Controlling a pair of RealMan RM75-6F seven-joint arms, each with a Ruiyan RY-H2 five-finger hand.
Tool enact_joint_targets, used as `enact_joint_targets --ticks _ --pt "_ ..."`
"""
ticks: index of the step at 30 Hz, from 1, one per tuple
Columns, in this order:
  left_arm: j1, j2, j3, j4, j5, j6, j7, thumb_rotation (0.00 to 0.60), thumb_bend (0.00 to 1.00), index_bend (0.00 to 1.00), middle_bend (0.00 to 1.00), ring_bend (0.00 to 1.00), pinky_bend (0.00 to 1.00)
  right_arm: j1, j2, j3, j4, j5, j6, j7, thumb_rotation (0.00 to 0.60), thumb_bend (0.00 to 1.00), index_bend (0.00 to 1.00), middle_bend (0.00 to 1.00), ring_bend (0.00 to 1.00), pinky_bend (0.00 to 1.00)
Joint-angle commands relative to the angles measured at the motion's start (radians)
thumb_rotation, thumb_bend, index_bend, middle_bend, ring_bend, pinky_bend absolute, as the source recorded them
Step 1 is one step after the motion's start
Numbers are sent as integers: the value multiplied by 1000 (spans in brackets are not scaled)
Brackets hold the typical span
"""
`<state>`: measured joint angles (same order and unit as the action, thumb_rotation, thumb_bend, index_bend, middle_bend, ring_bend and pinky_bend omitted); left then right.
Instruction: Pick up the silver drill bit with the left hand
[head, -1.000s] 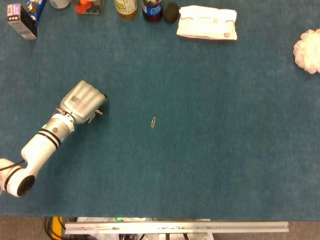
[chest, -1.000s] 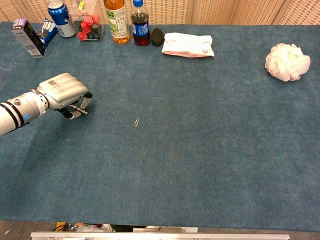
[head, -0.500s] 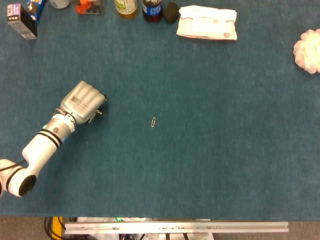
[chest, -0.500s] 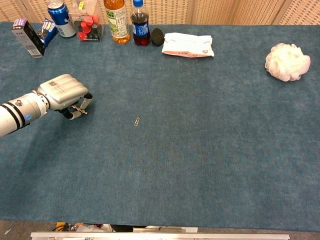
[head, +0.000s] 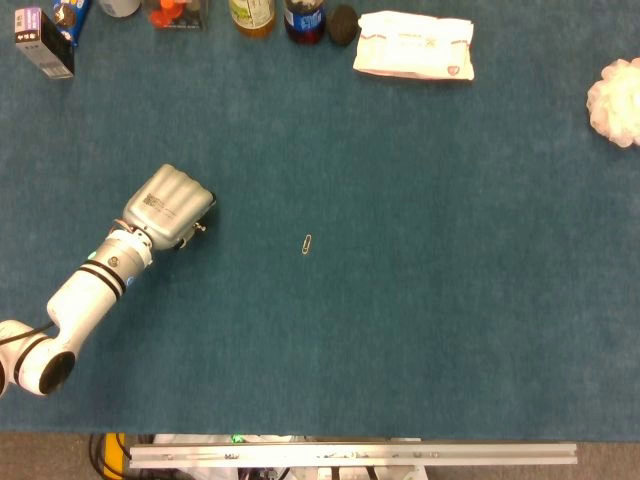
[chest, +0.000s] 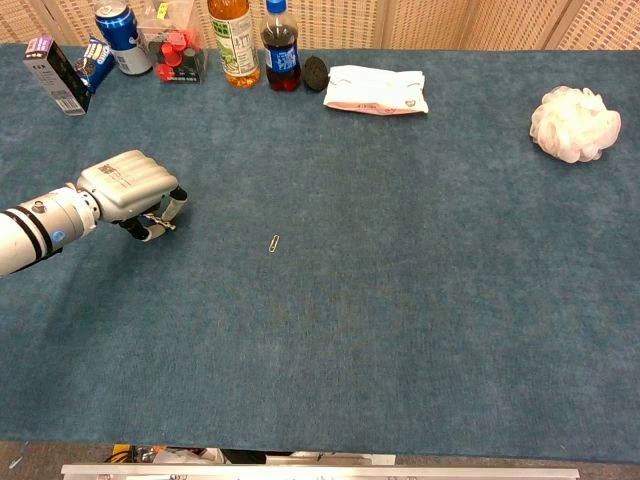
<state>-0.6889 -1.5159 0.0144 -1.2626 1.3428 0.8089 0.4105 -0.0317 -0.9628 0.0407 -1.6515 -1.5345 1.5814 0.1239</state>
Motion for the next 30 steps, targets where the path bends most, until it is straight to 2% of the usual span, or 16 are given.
enact_joint_targets --ticks 1,8,21,30 --pt "0 0 -1 -6 -5 -4 -12 600 341 596 978 948 935 -2 0 -1 2 -1 3 2 600 289 392 379 364 477" --pt "8 23 -20 -55 -26 10 -60 600 341 599 979 948 935 -6 3 0 1 -7 12 7 600 289 393 379 364 477" --pt "-16 137 -82 -298 -100 -37 -208 600 341 600 981 950 937 3 -5 1 19 -14 -1 30 600 289 392 379 364 477" --pt "-61 83 -134 -353 -201 -82 -271 600 341 603 981 950 937 9 -7 0 37 -17 -10 59 600 289 392 379 364 477"
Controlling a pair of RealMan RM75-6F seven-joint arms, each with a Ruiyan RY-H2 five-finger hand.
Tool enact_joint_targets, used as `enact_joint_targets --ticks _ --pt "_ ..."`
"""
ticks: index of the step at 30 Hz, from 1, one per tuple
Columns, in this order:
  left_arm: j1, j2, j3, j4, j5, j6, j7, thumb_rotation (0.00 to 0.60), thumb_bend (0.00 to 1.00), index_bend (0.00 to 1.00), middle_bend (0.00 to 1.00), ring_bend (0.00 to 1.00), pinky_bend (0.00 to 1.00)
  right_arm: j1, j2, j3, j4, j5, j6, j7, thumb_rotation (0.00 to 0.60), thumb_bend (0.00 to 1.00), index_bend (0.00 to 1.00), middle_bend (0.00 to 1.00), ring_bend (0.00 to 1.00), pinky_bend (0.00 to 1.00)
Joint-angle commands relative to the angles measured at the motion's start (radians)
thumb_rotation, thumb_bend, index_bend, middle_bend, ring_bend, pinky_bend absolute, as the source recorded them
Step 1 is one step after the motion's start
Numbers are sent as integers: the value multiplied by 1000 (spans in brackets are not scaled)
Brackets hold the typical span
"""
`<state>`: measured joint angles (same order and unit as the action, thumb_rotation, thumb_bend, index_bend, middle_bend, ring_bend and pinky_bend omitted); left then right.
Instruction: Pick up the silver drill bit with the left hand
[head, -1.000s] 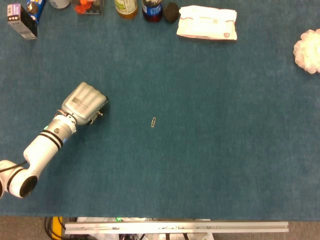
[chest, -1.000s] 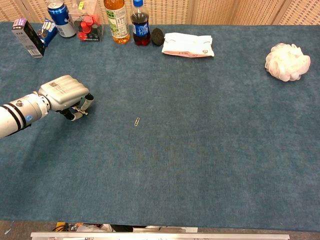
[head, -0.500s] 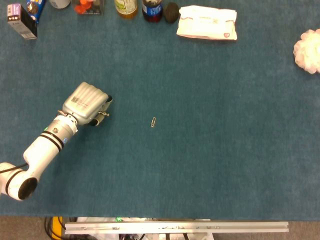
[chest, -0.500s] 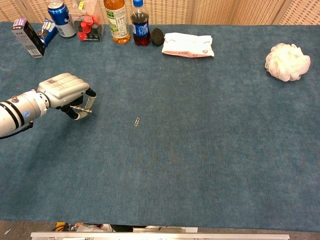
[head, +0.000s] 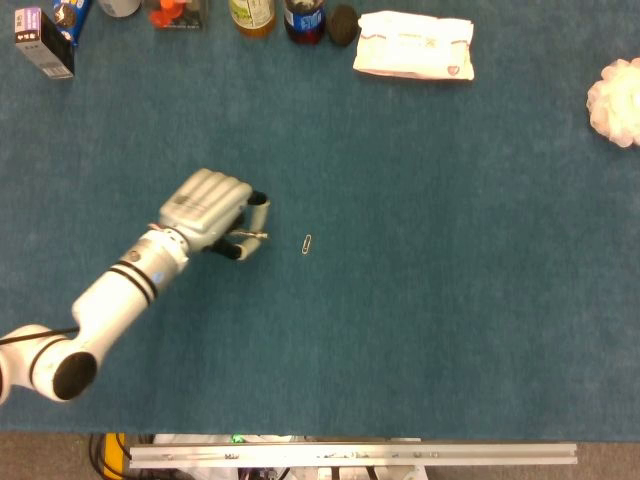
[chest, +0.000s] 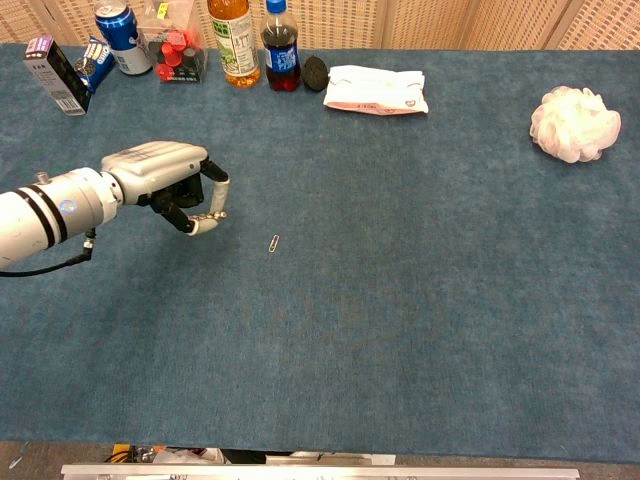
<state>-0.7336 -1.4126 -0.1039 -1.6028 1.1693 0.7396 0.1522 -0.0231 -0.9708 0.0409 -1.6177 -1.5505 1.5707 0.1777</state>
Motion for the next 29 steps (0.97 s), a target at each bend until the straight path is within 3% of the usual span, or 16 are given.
enact_joint_targets --ticks 1,12,21,29 --pt "-21 -28 -21 -16 -42 -16 -15 600 341 604 981 950 937 -1 1 -1 6 0 1 8 600 289 392 379 364 477" --pt "-97 -122 -74 -14 -247 -52 -33 600 340 602 981 950 937 -12 3 -3 33 8 9 42 600 289 392 379 364 477" --pt "-155 -219 -107 56 -390 -27 -25 600 341 603 981 950 937 -12 8 -3 36 7 9 48 600 289 392 379 365 477" --pt "-179 -253 -113 93 -452 -18 -25 600 341 605 980 950 937 -19 13 -3 36 13 14 51 600 289 392 380 365 477"
